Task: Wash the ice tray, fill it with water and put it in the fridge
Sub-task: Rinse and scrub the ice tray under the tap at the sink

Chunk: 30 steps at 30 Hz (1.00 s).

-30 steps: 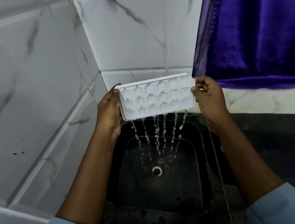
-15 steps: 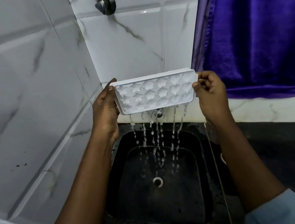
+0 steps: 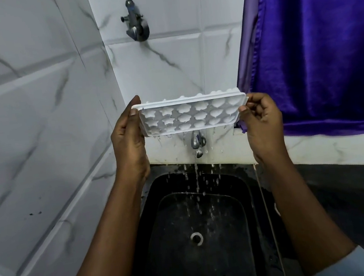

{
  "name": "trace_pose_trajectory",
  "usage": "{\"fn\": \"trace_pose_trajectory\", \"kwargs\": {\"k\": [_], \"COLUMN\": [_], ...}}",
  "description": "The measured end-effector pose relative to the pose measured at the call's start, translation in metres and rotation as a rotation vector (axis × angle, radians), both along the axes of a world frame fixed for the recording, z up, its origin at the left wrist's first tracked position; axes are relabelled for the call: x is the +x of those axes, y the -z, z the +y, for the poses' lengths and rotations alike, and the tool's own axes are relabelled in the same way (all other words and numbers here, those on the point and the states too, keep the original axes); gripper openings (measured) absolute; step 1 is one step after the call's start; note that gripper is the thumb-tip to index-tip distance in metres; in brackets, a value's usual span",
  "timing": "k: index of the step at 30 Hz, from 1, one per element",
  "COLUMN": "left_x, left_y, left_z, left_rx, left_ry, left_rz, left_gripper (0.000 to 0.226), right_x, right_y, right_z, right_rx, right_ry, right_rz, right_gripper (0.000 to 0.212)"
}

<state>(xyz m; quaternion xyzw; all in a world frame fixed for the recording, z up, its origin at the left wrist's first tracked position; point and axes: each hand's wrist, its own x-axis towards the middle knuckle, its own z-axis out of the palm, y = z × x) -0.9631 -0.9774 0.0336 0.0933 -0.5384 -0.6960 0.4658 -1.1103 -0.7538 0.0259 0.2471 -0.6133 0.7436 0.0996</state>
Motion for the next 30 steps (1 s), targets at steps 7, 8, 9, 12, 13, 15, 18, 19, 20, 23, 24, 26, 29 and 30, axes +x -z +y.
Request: {"fn": "trace_pose_trajectory", "kwargs": {"k": [7, 8, 9, 12, 13, 15, 18, 19, 20, 23, 24, 26, 29, 30], "left_x": [0.003, 0.003, 0.002, -0.001, -0.001, -0.002, -0.001, -0.001, 0.001, 0.006, 0.009, 0.014, 0.019, 0.019], "left_y": [-0.001, 0.000, 0.000, 0.004, 0.006, 0.012, 0.023, 0.027, 0.032, 0.046, 0.050, 0.057, 0.066, 0.070], "left_z": [0.004, 0.003, 0.003, 0.001, 0.000, 0.001, 0.002, 0.002, 0.003, 0.004, 0.004, 0.005, 0.008, 0.009], "left_rx": [0.050, 0.050, 0.047, 0.057, 0.072, 0.114, 0.162, 0.184, 0.210, 0.257, 0.270, 0.303, 0.392, 0.434], "left_ry": [0.009, 0.012, 0.013, 0.012, 0.017, 0.034, 0.060, 0.062, 0.058, 0.026, 0.016, -0.003, -0.055, -0.071], "left_rz": [0.080, 0.086, 0.086, 0.055, 0.033, -0.029, -0.116, -0.122, -0.125, -0.127, -0.126, -0.125, -0.110, -0.102], "left_gripper": [0.040, 0.041, 0.042, 0.044, 0.043, 0.042, 0.043, 0.042, 0.042, 0.043, 0.045, 0.046, 0.035, 0.027], "right_x": [0.001, 0.001, 0.001, 0.002, 0.003, 0.004, 0.007, 0.008, 0.009, 0.013, 0.014, 0.015, 0.022, 0.024], "right_y": [-0.006, -0.005, -0.004, 0.000, 0.003, 0.009, 0.020, 0.024, 0.028, 0.037, 0.041, 0.049, 0.063, 0.067], "right_z": [0.001, 0.001, 0.001, 0.001, 0.001, 0.000, -0.001, -0.003, -0.004, -0.009, -0.010, -0.011, -0.015, -0.017], "right_rx": [-0.061, -0.063, -0.064, -0.054, -0.048, -0.039, -0.031, -0.025, -0.022, -0.046, -0.055, -0.090, -0.321, -0.395], "right_ry": [-0.004, -0.007, -0.010, -0.013, -0.015, -0.011, -0.008, -0.006, -0.007, -0.014, -0.017, -0.035, -0.138, -0.169], "right_rz": [0.074, 0.075, 0.076, 0.081, 0.081, 0.079, 0.050, 0.034, 0.020, -0.019, -0.033, -0.081, -0.283, -0.362], "right_gripper": [0.018, 0.018, 0.019, 0.022, 0.022, 0.020, 0.020, 0.020, 0.020, 0.026, 0.028, 0.030, 0.032, 0.029]}}
